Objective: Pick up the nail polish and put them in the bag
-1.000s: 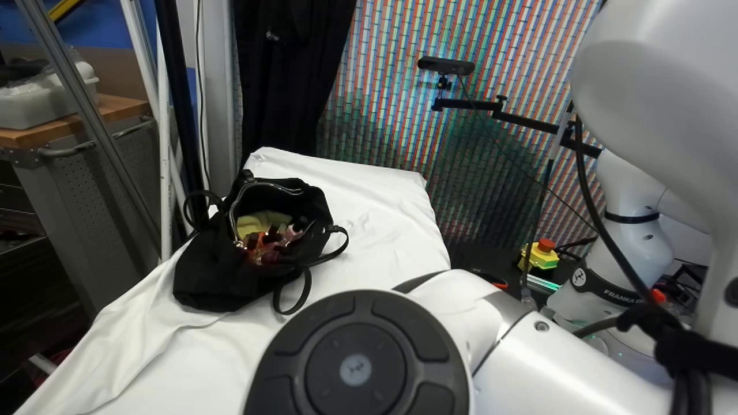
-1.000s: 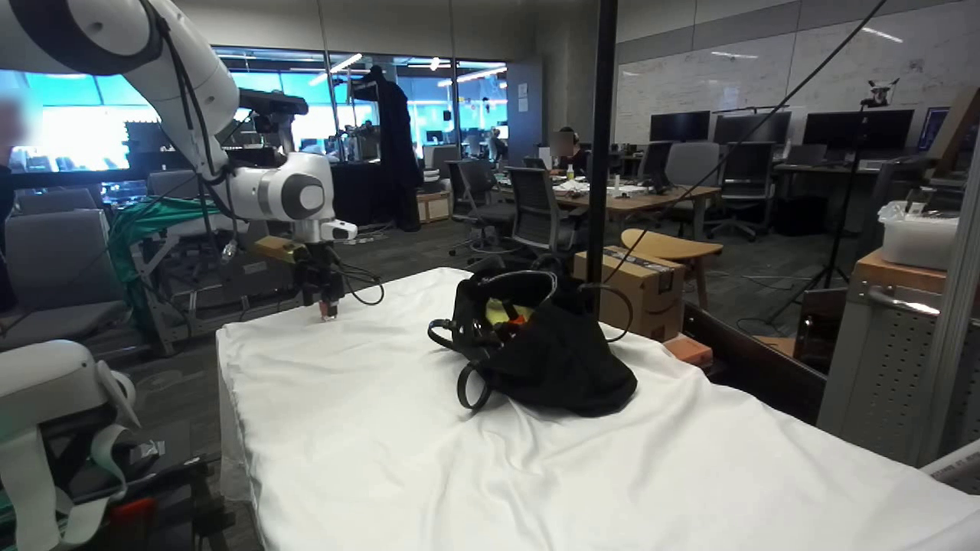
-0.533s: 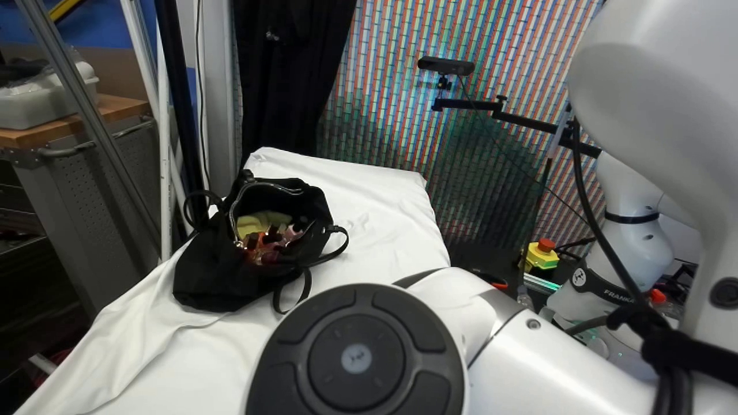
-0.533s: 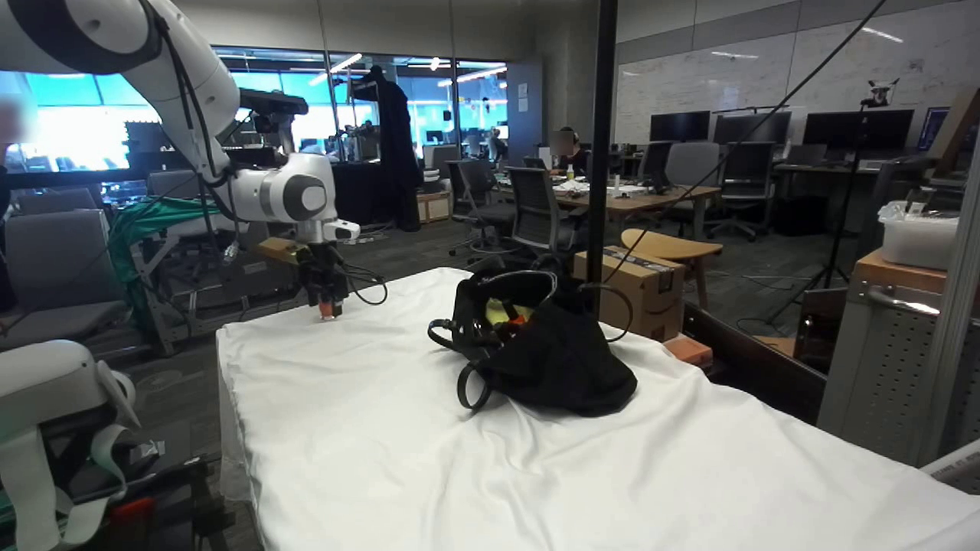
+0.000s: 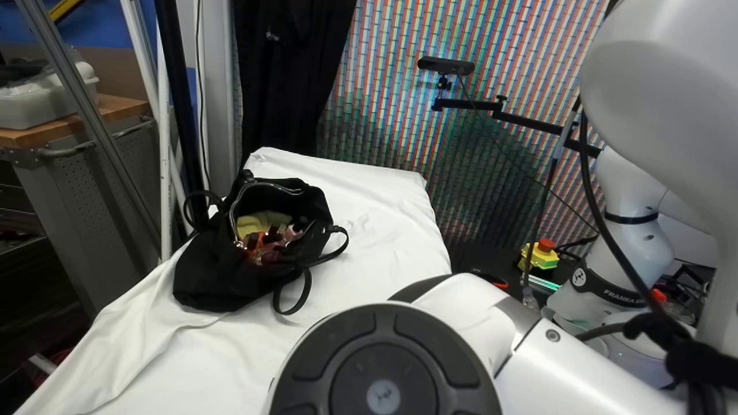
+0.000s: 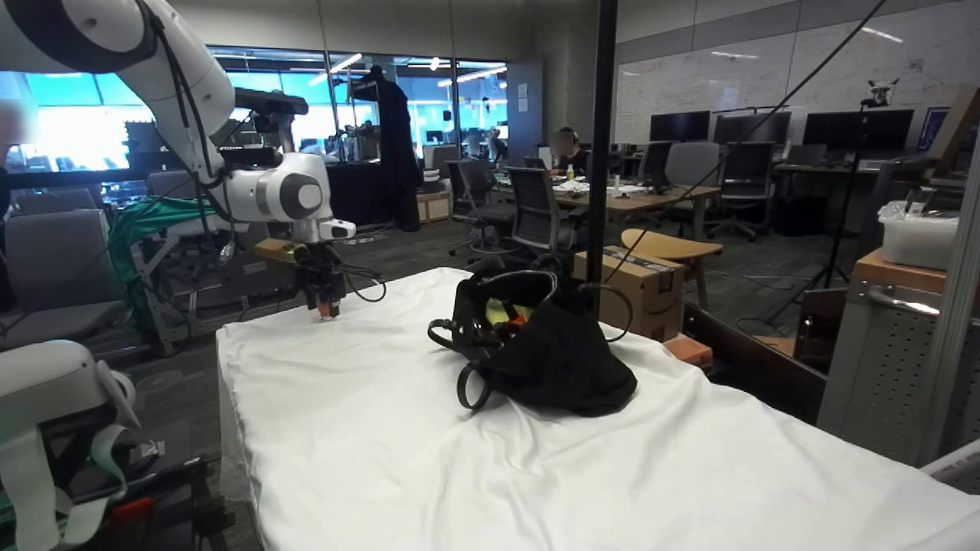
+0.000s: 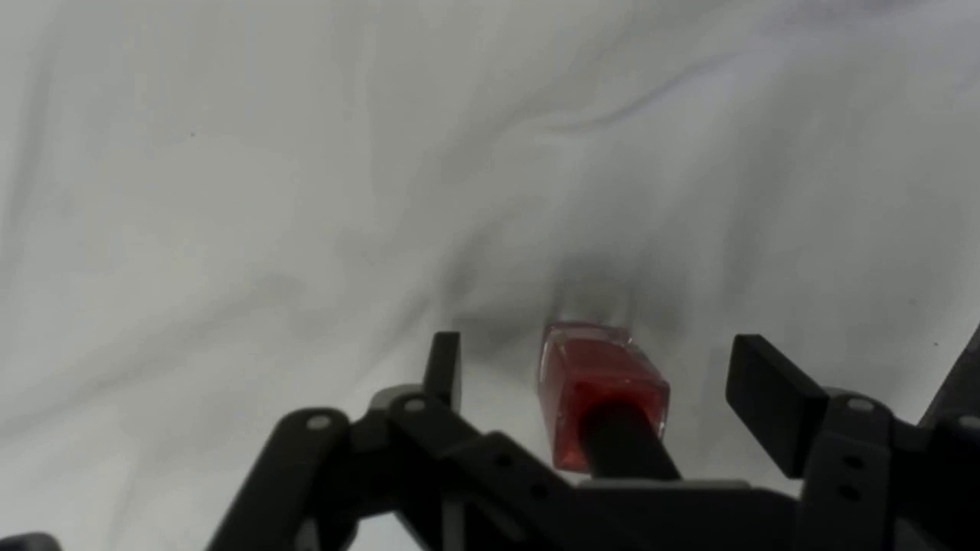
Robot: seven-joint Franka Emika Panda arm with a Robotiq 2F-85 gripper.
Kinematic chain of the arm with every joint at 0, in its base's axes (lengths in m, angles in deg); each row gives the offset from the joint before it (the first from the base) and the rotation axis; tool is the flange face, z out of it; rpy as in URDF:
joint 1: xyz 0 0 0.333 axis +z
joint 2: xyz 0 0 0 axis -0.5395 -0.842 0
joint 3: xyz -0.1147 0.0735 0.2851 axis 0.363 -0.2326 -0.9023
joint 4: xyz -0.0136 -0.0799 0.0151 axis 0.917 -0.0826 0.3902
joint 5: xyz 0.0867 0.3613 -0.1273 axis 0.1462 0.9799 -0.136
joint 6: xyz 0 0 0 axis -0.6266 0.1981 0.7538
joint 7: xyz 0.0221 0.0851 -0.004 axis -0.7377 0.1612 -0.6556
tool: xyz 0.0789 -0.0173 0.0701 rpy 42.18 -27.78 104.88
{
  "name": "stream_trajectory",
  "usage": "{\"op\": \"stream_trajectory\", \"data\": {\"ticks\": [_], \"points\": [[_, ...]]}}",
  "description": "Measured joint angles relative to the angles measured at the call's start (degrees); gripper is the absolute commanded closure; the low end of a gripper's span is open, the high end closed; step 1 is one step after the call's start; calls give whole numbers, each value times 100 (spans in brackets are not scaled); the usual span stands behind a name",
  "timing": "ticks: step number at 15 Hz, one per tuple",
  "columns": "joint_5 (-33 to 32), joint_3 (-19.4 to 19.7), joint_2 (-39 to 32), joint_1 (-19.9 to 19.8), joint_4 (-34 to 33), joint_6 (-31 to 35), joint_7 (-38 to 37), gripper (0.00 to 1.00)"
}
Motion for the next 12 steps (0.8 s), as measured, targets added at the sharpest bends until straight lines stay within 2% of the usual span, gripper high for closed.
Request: {"op": "stream_trajectory", "data": {"ticks": [6,7,12], "points": [[-84,32,4,29,0,-23,-6,81],[-86,37,5,31,-1,-23,-7,85],[-86,81,14,32,2,-35,-25,85]]}}
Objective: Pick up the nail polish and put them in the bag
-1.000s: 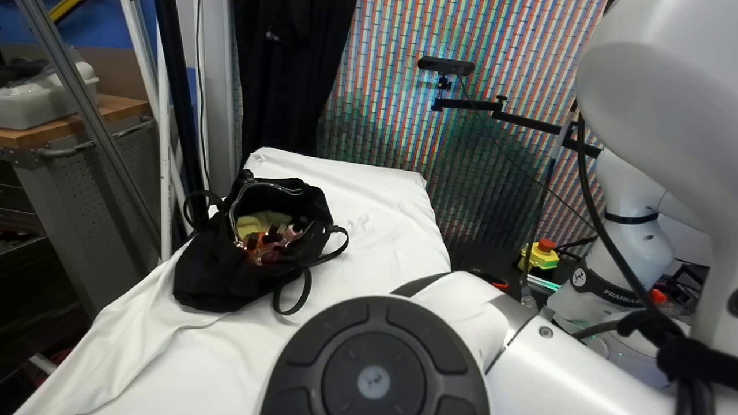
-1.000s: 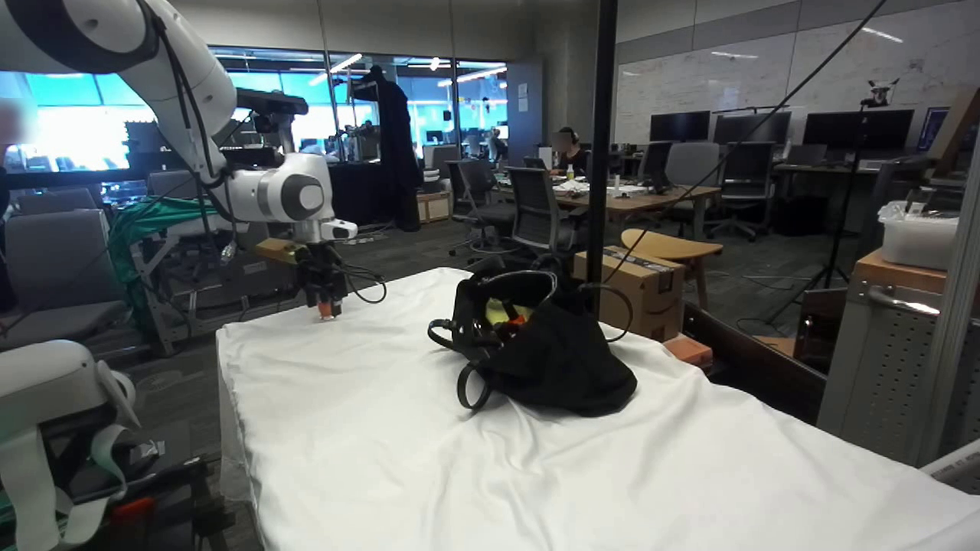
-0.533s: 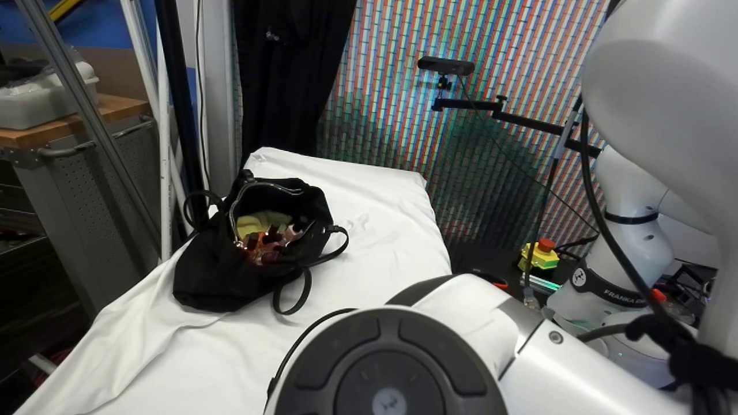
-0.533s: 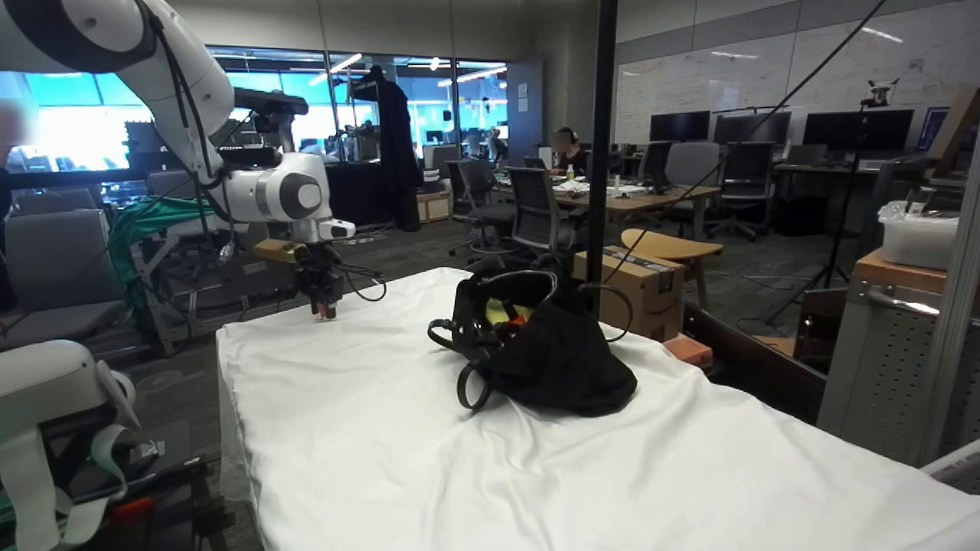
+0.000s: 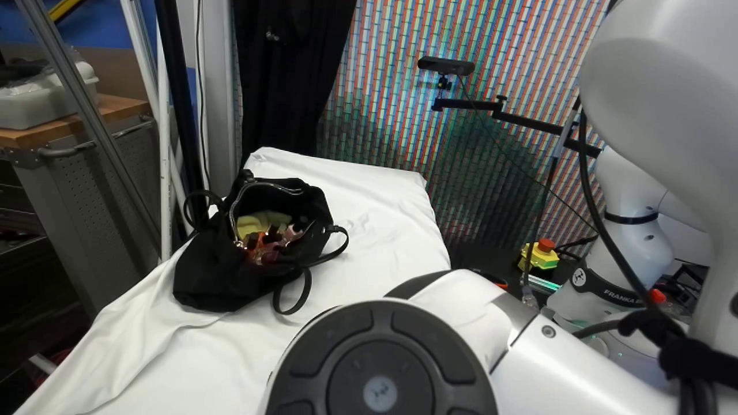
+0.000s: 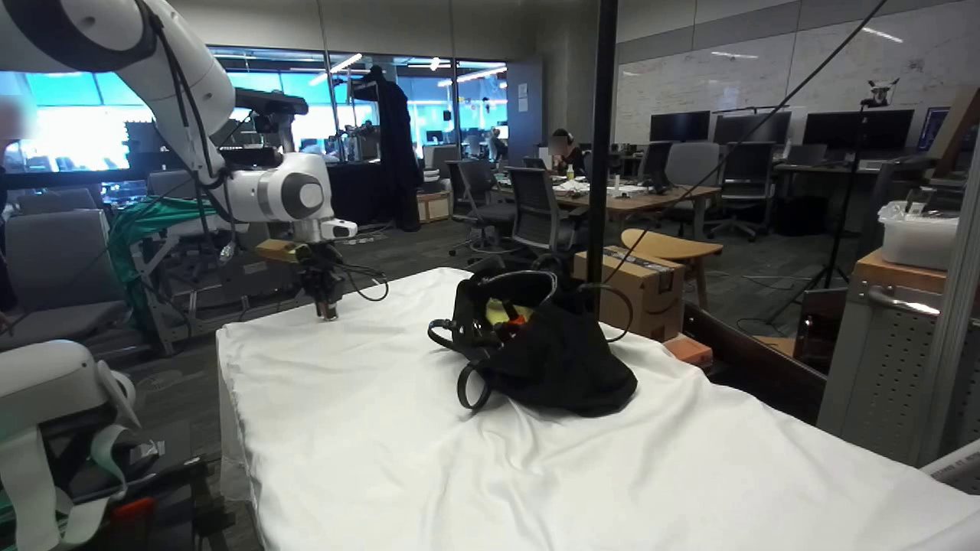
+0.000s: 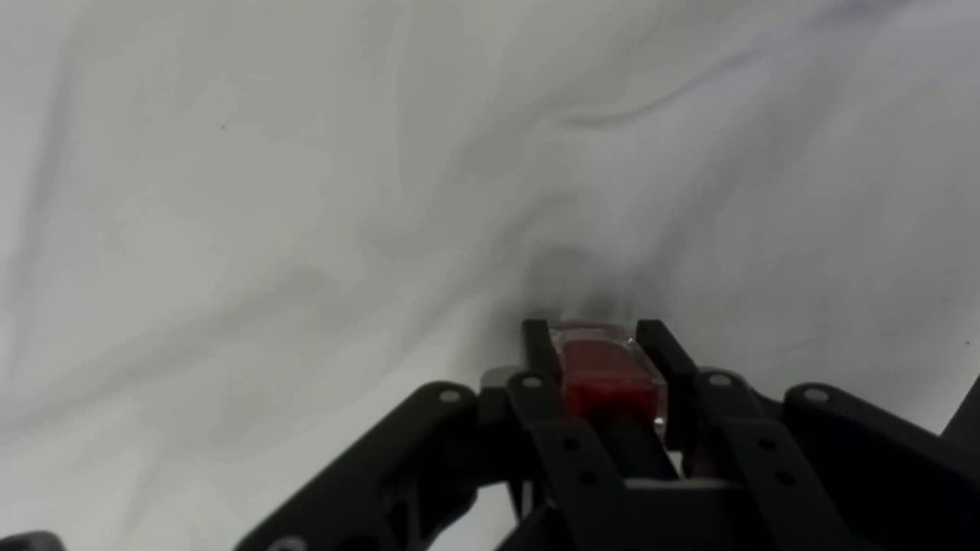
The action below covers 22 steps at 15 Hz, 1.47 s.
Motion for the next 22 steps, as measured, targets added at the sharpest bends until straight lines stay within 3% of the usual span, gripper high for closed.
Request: {"op": "stream_trajectory", "data": {"ticks": [10,22], "points": [[0,369,218,-208,92,-143,-70,85],[-19,673,1427,-1438,389,-366,-77,85]]}}
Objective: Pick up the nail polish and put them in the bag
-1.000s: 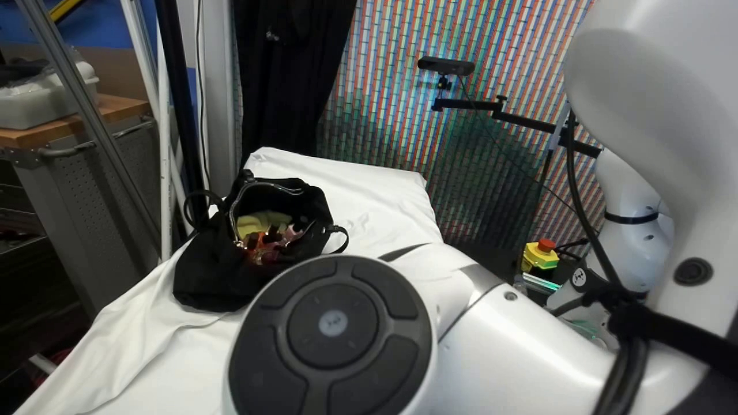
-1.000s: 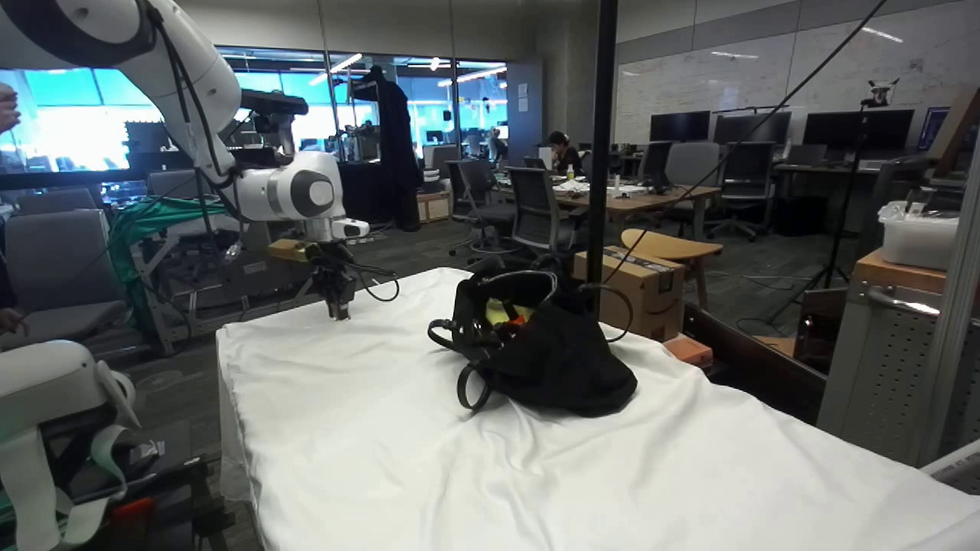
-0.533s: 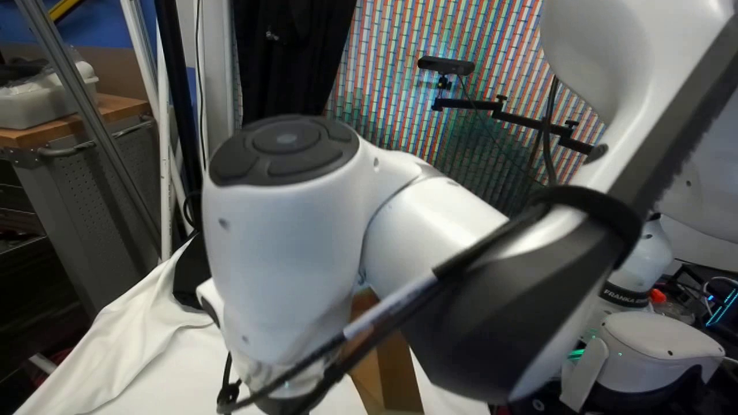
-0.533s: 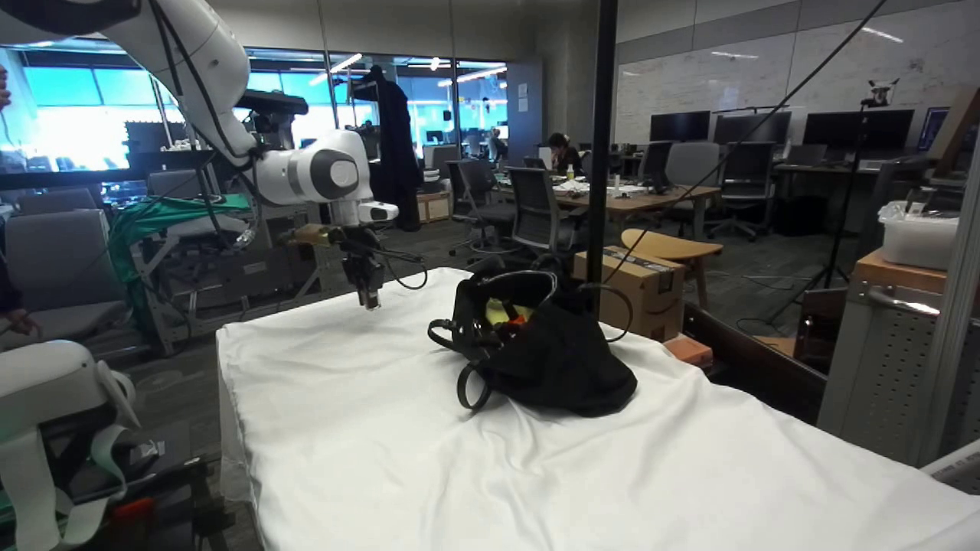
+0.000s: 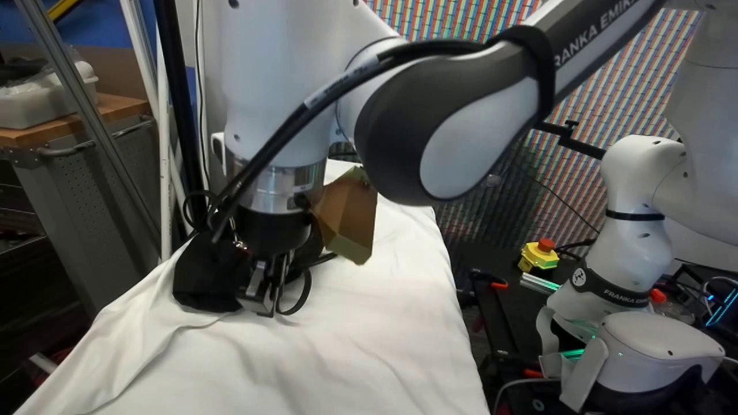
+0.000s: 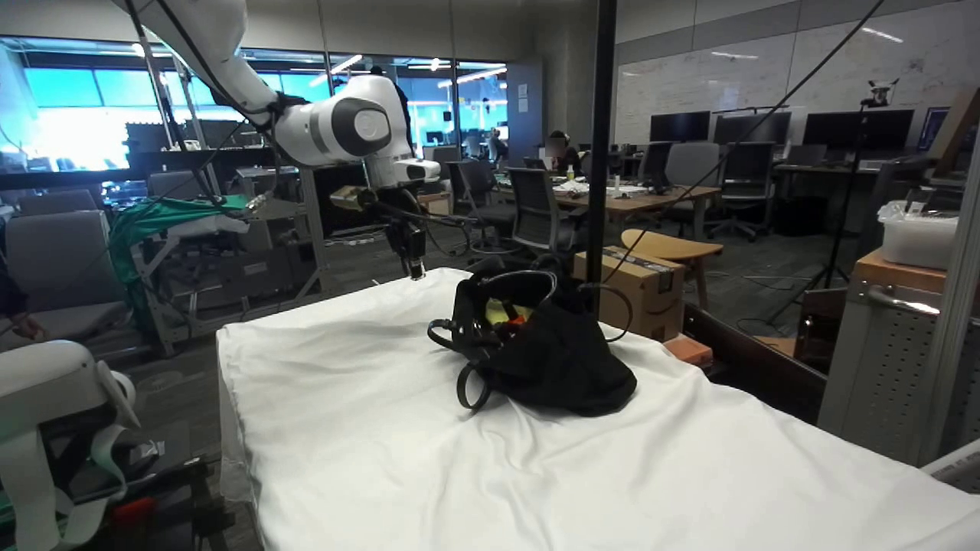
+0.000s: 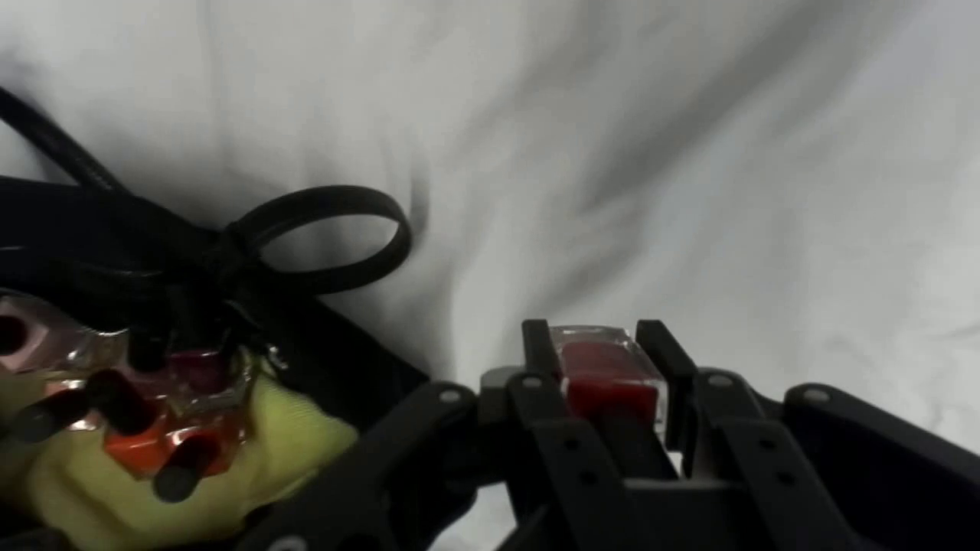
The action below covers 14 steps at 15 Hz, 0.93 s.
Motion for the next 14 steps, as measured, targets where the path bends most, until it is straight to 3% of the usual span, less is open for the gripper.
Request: {"op": "stream_trajectory", "data": {"ticks": [14], "points": [[-240,338,188,-1103,-242,-7,28,85]]}}
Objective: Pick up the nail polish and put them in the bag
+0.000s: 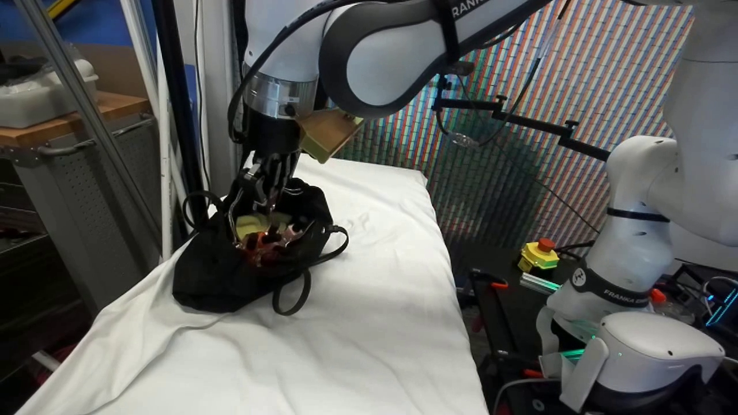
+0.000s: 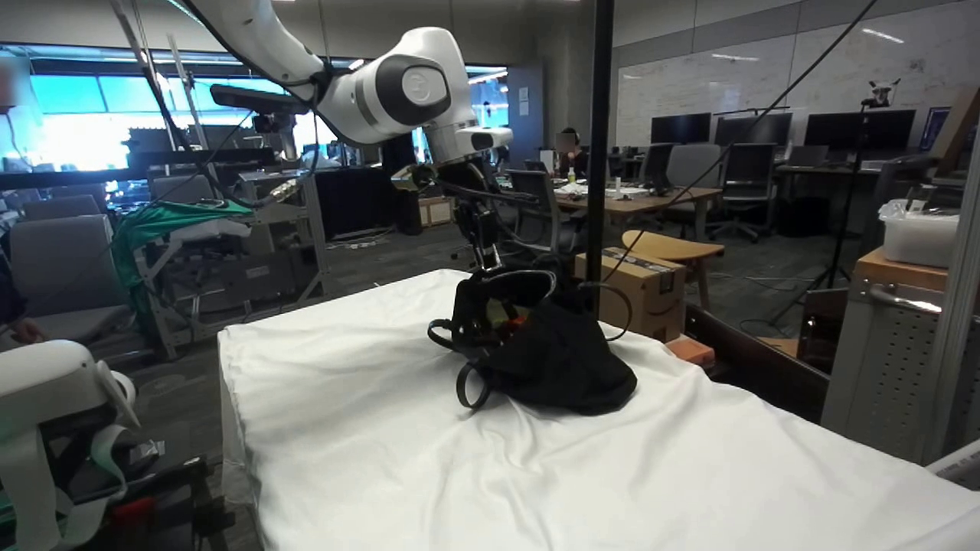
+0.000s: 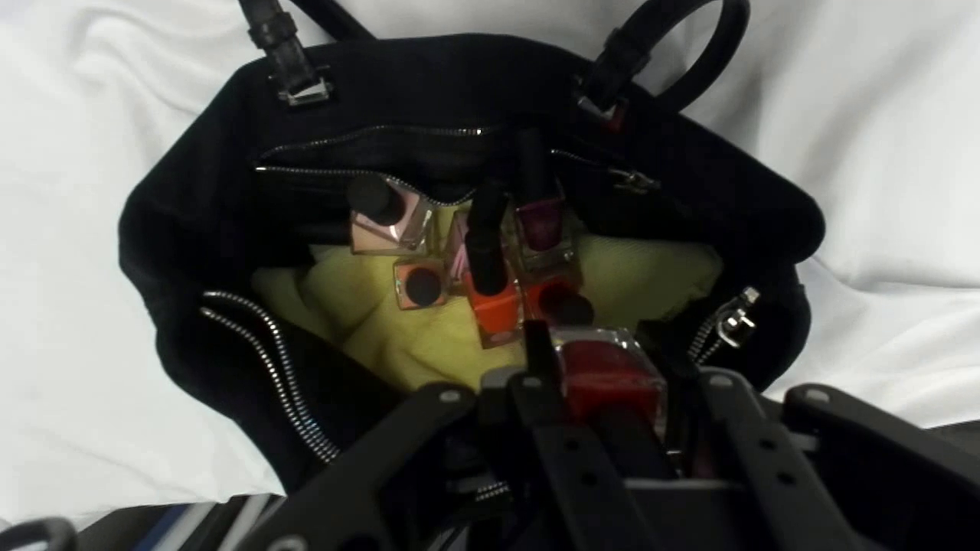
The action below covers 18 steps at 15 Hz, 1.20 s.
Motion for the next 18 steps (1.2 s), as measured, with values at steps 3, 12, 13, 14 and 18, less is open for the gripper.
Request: {"op": "stream_trajectory", "data": {"ticks": [3,12,13,14,18], "points": [[0,54,-151,-133,-175,0,49,85],[0,136,-936,-349,-909,-34,260,35],[0,149,-1000,-355,-982,-43,276,34],[0,161,-1055,-359,-1046,-56,289,30],[0,189,-1181,-361,-1249,-154,339,2]]}}
